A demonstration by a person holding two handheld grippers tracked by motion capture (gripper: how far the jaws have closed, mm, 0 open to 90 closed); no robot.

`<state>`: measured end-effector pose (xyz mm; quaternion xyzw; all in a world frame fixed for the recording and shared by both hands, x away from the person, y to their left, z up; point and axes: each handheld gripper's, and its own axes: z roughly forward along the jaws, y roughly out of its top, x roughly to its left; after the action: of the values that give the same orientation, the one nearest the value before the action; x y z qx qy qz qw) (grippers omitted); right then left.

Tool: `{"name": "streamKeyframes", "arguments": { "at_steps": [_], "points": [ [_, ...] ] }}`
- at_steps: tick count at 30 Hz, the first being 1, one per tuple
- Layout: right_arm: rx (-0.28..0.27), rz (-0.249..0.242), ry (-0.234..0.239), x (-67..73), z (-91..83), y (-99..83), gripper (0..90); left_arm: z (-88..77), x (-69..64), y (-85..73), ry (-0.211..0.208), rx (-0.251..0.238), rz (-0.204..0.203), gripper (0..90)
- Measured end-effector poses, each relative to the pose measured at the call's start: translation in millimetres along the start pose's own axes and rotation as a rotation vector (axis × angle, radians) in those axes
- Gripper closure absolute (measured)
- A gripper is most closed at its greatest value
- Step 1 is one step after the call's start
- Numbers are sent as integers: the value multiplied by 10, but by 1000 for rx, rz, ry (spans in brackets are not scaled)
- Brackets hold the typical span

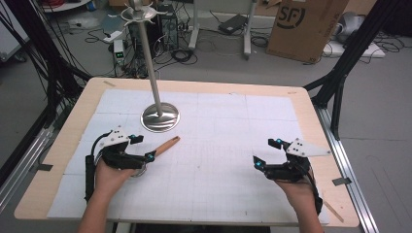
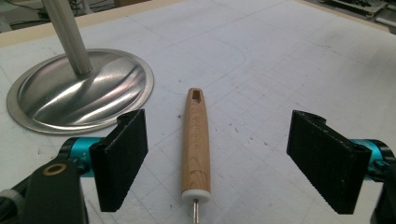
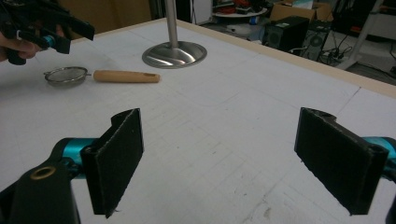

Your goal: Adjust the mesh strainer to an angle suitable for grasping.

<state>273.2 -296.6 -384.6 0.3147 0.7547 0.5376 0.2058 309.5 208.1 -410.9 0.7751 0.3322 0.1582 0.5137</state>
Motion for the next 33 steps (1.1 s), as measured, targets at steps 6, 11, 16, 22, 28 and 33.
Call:
{"name": "streamKeyframes", "arguments": {
  "at_steps": [6, 11, 16, 22, 28, 33],
  "points": [
    [6, -1, -8, 5, -17, -24, 147, 21, 12, 1, 6, 12, 6, 211],
    [6, 0, -13, -1, -30, -26, 147, 18, 30, -5, 21, 24, 3, 213],
    [22, 3, -11, -2, -9, -36, 147, 31, 50, -22, 37, 61, 0, 217],
    [29, -3, -3, 23, 12, -31, 147, 83, 74, -72, 49, 110, -10, 250],
    [39, -3, -3, 16, 22, -51, 147, 147, 86, -94, 48, 153, -8, 290],
    [47, 1, 1, 22, 32, -70, 147, 197, 76, -102, 31, 177, 7, 329]
  ]
}}
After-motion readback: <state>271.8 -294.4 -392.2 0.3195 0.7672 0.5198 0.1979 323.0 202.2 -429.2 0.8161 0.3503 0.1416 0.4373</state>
